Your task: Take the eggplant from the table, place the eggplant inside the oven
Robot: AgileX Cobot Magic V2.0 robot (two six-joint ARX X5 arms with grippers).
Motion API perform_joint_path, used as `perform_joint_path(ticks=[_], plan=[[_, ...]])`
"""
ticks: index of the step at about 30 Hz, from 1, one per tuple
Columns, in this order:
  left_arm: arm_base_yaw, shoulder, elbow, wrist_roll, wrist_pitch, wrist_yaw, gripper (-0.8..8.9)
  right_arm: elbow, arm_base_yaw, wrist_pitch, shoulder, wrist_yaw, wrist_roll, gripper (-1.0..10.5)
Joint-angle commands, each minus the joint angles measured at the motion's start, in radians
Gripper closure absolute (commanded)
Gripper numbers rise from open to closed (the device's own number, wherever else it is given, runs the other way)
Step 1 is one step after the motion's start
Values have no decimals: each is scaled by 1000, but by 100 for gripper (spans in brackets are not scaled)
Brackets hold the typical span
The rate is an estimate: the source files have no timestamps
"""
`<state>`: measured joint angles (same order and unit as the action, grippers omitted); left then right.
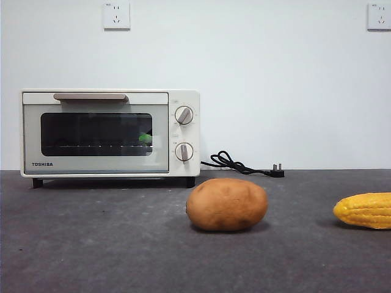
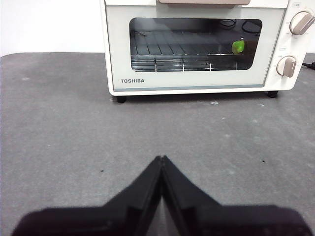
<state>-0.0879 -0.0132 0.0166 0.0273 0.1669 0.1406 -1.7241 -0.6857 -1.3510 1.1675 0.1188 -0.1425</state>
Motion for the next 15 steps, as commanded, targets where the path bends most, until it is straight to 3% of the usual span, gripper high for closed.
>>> perform_joint_path(ticks=[1, 4, 7, 11, 15], plan=[[-3, 0, -9, 7, -10, -3, 817, -1, 16, 1, -7, -42, -45, 945], [-3, 0, -9, 7, -10, -3, 817, -1, 73, 65, -29, -71, -68, 945], [-3, 0, -9, 7, -10, -3, 817, -1, 162, 165, -69, -34, -48, 945], [-3, -1, -9, 7, -10, -3, 817, -1, 324, 257, -137, 69, 62, 946], [-3, -1, -9, 7, -10, -3, 817, 0, 501, 273, -197, 72, 123, 945]])
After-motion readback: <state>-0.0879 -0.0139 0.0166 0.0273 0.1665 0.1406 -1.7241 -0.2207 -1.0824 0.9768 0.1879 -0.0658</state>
